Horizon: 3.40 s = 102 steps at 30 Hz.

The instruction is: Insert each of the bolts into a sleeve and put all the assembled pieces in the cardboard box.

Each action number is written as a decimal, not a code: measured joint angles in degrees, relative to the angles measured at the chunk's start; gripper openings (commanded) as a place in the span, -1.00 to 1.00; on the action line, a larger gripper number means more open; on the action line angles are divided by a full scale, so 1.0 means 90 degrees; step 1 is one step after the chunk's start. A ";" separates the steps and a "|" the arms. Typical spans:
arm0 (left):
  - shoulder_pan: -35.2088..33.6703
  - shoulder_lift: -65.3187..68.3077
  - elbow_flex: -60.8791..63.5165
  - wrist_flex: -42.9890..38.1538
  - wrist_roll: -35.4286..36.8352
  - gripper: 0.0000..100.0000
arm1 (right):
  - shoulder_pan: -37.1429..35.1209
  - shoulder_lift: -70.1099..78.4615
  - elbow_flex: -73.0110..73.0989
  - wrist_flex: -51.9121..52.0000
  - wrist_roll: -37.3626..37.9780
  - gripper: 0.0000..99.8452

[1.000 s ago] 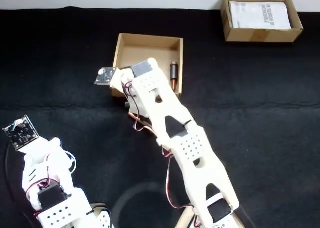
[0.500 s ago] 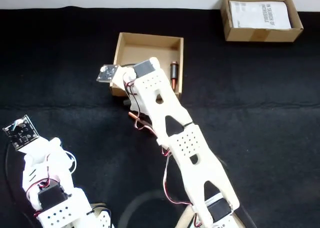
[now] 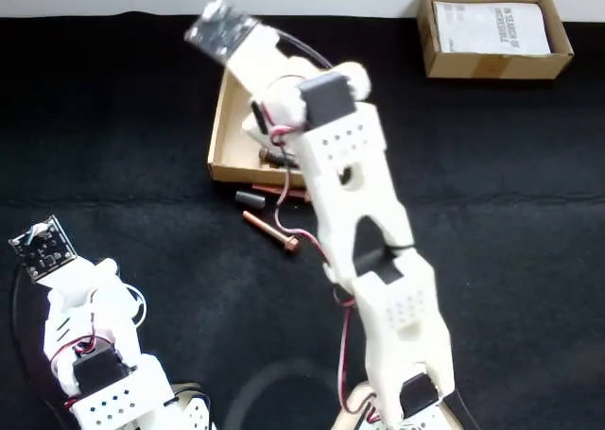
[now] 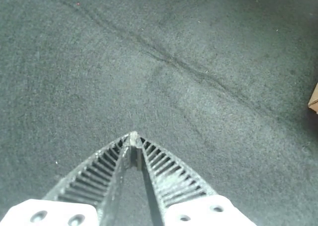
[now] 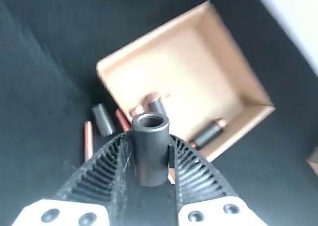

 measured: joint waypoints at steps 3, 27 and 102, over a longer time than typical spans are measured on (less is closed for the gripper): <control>0.0039 0.0000 0.0000 0.0049 0.0000 -0.98 | 0.0000 -0.0860 -0.0039 0.0000 -0.0703 -0.98; 0.2813 0.0049 -0.2842 0.2540 -0.1495 -0.98 | 0.2305 -0.9944 0.6320 0.0010 -0.2647 -0.98; 0.5998 1.6869 -1.4799 0.5255 -1.0139 -0.96 | 0.8371 -1.5092 1.7690 -0.7219 -0.1221 -0.98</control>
